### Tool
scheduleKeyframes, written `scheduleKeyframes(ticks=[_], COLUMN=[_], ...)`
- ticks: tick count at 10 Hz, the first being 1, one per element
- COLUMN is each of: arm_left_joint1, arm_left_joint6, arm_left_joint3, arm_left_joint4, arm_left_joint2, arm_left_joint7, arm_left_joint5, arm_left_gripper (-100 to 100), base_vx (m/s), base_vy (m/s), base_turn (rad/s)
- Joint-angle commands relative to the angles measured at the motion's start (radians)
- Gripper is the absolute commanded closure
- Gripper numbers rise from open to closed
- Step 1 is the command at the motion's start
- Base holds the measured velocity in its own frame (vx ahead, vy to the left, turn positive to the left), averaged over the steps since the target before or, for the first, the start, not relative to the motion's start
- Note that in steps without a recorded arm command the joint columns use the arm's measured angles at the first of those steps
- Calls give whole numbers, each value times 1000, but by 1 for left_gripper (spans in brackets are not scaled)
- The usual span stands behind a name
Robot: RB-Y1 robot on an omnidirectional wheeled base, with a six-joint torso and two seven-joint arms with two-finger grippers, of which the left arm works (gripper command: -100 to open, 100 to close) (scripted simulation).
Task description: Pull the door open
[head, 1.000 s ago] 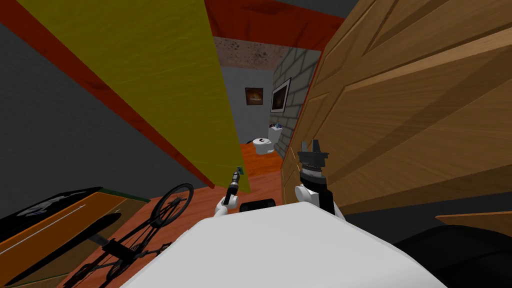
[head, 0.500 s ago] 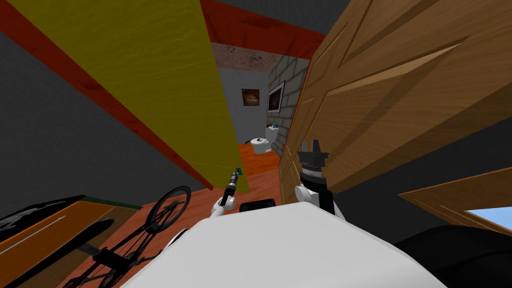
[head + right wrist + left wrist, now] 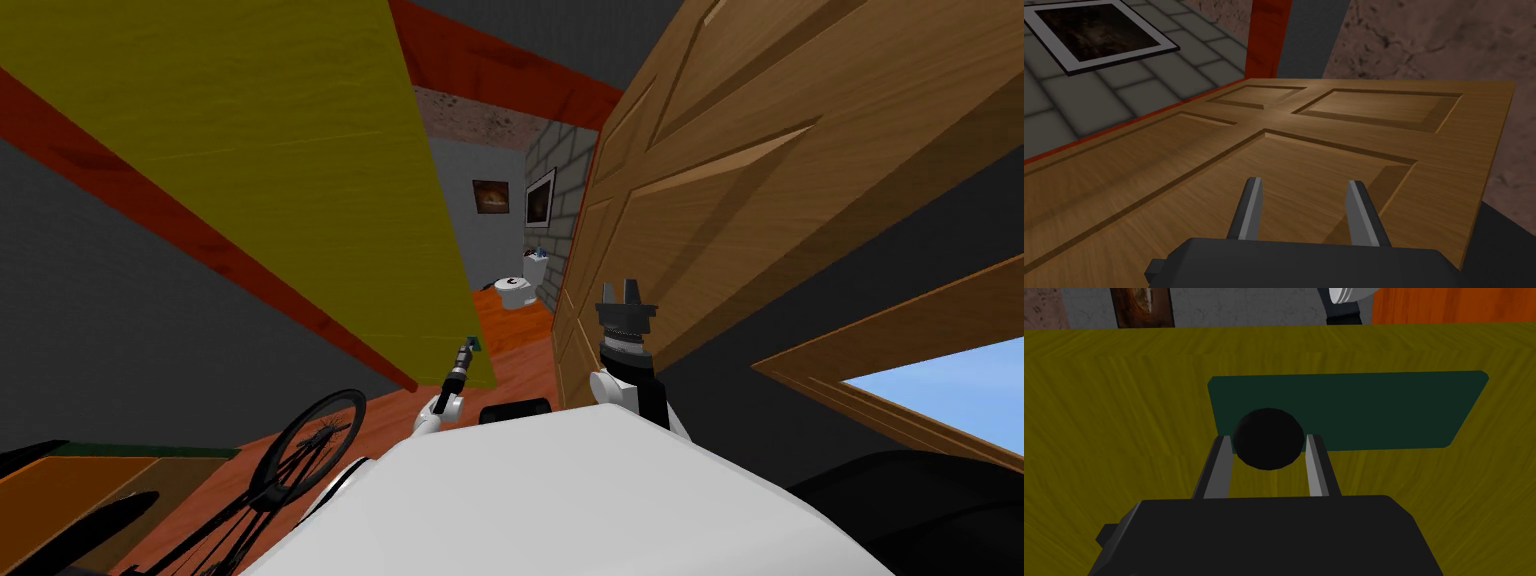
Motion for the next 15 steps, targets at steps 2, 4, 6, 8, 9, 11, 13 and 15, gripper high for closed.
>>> scheduleKeyframes(ticks=[2,4,6,8,9,11,13,15], arm_left_joint1=[1,4,9,12,14,17,22,27], arm_left_joint6=[-6,-12,-19,-25,-28,-34,-42,-50], arm_left_joint3=[9,22,39,52,58,71,90,107], arm_left_joint4=[2,5,10,13,14,18,23,27], arm_left_joint2=[8,17,28,37,42,51,64,76], arm_left_joint7=[11,23,37,48,54,65,82,97], arm_left_joint5=[-3,-8,-15,-19,-22,-27,-34,-40], arm_left_gripper=[100,100,100,100,100,100,100,100], base_vx=[-6,-161,-176,-152,-105,-92,-105,-168], base_vy=[6,43,14,0,39,40,42,78], base_turn=[-104,-229,-218,-206,-158,-165,-242,-242])
